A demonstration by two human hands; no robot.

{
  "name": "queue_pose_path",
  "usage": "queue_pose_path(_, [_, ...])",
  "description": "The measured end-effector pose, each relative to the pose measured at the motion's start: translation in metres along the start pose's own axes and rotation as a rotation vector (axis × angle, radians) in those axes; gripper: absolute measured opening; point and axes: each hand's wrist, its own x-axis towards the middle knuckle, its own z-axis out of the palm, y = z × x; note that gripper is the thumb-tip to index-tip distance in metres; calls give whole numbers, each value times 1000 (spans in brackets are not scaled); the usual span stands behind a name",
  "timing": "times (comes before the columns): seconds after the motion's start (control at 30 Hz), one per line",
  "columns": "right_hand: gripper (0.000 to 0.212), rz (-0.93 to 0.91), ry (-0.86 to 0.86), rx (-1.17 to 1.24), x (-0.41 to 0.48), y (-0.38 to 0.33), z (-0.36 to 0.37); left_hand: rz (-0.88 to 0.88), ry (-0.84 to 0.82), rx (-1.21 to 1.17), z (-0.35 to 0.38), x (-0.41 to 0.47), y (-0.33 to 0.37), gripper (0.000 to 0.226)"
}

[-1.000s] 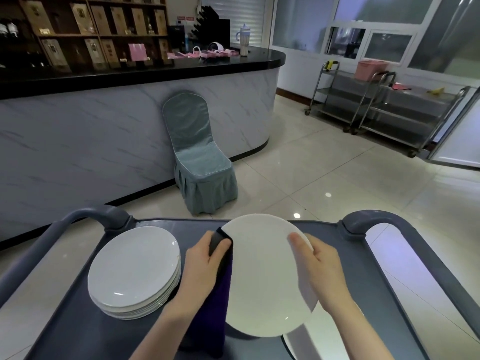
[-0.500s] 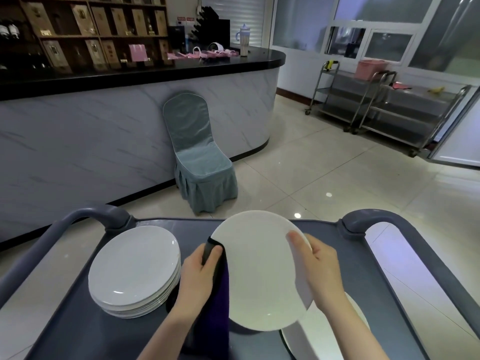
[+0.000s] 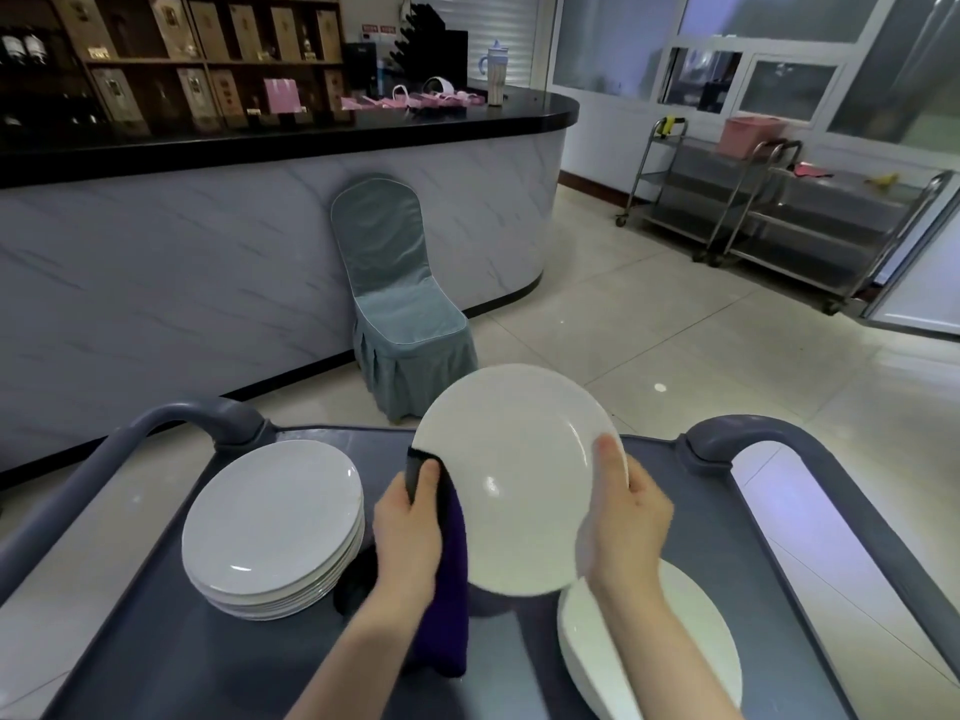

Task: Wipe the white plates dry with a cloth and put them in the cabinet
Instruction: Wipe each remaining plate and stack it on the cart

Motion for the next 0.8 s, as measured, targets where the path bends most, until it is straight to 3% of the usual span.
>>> queue_pose_path(0.07, [51, 90, 140, 135, -9, 15, 9, -172, 40, -156, 9, -12, -11, 22])
queue_pose_path(0.17, [36, 155, 36, 58, -9, 27, 0, -236, -29, -233, 3, -10, -15, 20])
queue_pose_path(0.23, [34, 120, -103, -100, 1, 25, -15, -135, -24, -169, -8, -2, -11, 20])
queue_pose_path(0.3, [8, 2, -214, -233, 17, 13, -26, 44, -28, -10, -18, 6, -4, 19])
queue_pose_path(0.4, [16, -172, -497, -511, 35, -11, -28, 321, -165, 266, -27, 13, 5, 19])
queue_pose_path(0.47, [5, -238, -689, -730, 37, -21, -21, 428, -318, 344, -27, 13, 14, 22])
queue_pose_path(0.53, [25, -298, -803, -847, 36, -22, -18, 483, -441, 391, -22, 11, 21, 24])
queue_pose_path(0.63, [34, -374, -776, -790, 33, -23, -17, 452, -459, 369, -18, 7, 24, 26])
queue_pose_path(0.73, [44, -356, -593, -666, 30, -19, -20, 362, -290, 234, -19, -2, 15, 29])
queue_pose_path(0.8, [46, -235, -426, -534, 26, -11, -23, 212, -178, 141, -19, -7, 3, 25])
